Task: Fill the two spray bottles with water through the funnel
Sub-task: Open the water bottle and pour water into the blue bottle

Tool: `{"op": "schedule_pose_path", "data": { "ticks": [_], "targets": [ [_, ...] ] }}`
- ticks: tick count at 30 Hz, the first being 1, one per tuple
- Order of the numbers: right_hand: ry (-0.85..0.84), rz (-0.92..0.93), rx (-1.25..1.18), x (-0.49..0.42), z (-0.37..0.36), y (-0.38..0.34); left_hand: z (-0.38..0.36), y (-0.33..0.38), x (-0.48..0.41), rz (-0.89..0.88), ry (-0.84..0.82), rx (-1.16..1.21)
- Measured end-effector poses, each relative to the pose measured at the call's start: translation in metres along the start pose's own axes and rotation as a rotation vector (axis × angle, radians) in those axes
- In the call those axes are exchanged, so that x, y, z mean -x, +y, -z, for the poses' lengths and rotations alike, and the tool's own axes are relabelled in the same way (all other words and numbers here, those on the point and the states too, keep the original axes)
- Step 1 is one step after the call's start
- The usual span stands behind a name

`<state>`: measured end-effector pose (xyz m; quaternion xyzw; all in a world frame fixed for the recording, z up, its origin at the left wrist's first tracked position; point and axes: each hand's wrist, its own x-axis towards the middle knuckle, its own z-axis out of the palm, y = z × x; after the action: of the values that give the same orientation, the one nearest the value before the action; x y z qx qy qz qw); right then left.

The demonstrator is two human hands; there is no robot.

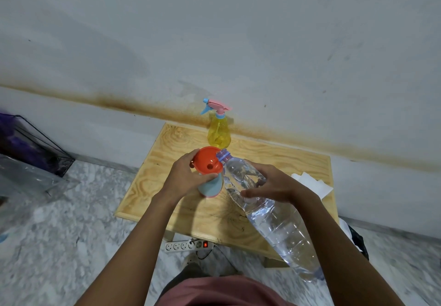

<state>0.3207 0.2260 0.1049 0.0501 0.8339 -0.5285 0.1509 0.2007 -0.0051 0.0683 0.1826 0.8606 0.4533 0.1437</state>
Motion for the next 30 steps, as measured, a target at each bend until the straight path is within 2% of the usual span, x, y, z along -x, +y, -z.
{"op": "schedule_pose_path", "data": {
  "ticks": [30],
  "targets": [
    [-0.013, -0.051, 0.076, -0.0067, 0.0054, -0.0028, -0.0024, -0.0065, -0.0024, -0.009, 0.005, 0.022]
  ]
}}
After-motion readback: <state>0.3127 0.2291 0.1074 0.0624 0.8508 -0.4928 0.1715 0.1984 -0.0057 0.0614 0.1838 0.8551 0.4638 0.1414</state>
